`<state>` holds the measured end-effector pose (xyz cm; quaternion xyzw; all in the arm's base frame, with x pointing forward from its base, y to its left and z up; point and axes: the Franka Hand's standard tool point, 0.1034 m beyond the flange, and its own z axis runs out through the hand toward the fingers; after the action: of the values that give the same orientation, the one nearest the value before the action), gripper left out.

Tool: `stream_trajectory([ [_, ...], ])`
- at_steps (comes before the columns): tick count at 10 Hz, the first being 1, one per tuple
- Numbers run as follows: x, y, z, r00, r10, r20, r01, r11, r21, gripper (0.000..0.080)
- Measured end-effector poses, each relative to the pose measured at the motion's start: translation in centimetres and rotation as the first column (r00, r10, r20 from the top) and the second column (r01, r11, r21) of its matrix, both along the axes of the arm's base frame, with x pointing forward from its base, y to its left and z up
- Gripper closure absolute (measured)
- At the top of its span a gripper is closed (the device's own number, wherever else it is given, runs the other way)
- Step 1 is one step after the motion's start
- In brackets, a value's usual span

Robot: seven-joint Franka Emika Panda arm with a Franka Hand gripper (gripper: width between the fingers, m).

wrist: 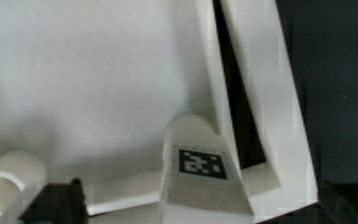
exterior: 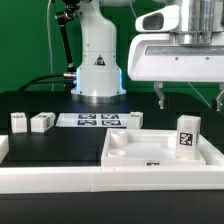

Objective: Assemble square table

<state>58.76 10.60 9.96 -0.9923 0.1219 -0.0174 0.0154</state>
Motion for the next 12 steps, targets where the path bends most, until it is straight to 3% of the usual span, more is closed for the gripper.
stream_trajectory([
  [3, -2.3, -0.9, -0.1, 0.99, 0.138, -0.017, -0.138, 0.99, -0.01, 0.015],
  [8, -3.3, -1.1, -0.2, 0.99, 0.14, -0.006, -0.14, 0.99, -0.005, 0.015],
  [11, -10.1, -3.9, -0.9, 0.992, 0.126, 0.007, -0.126, 0.992, 0.007, 0.015],
  [12, -11.7, -4.5, -1.3, 0.993, 0.115, -0.003, -0.115, 0.993, 0.01, 0.015],
])
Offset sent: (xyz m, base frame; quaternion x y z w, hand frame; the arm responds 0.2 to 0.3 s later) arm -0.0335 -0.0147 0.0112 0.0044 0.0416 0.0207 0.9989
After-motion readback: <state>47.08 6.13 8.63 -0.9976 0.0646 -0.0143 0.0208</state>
